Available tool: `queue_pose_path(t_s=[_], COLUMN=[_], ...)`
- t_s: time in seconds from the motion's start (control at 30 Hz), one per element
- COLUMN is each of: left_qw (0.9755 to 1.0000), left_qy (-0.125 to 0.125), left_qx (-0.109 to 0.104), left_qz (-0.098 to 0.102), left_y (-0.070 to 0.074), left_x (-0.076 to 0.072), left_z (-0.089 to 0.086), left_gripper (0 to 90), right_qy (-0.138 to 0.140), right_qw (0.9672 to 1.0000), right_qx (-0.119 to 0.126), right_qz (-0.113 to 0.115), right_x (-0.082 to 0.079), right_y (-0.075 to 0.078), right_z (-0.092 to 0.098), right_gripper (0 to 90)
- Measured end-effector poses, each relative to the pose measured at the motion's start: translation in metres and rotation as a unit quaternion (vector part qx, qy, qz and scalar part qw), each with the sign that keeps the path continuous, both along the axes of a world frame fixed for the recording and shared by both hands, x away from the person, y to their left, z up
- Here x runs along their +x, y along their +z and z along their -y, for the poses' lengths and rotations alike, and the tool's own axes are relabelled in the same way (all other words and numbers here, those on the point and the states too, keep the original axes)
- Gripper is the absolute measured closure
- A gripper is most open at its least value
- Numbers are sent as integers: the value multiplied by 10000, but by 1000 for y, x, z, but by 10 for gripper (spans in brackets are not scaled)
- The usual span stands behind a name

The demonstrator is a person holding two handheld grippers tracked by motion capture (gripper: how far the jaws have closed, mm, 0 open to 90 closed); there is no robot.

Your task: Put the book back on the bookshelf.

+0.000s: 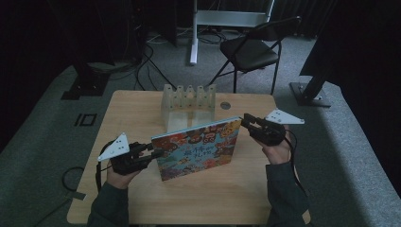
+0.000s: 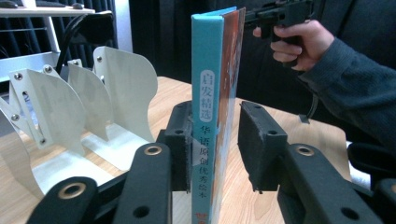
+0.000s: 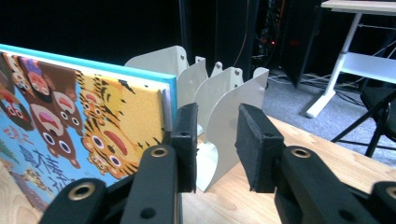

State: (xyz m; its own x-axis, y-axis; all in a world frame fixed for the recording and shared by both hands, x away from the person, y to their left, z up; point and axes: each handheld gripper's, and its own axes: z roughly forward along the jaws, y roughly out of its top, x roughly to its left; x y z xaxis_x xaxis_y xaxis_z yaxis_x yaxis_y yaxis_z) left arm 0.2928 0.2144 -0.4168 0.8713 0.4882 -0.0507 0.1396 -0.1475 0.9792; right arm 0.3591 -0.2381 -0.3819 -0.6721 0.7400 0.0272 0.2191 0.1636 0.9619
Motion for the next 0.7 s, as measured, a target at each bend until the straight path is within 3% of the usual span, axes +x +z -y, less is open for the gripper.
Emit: queue_pose_path(t_s=[0.2,0.3,0.7], left_qw=[9999,9999,9999], left_qy=[100,74,-53], left_qx=[-51,-139,-144], left_qz=[6,-19,-10], left_y=[-4,-5,-7], left_x=[3,5,5], left_z=[1,0,3], left_gripper=[606,622,677], right_qy=[-152,-190,-298], right_qw=[9999,9998,9994], right_qx=[4,-38,-83], right_qz=[-41,-56,-181], right_x=[3,4,10], right_y=[-5,-7,-18], right_z=[0,-1,-1], right_gripper=[600,580,561])
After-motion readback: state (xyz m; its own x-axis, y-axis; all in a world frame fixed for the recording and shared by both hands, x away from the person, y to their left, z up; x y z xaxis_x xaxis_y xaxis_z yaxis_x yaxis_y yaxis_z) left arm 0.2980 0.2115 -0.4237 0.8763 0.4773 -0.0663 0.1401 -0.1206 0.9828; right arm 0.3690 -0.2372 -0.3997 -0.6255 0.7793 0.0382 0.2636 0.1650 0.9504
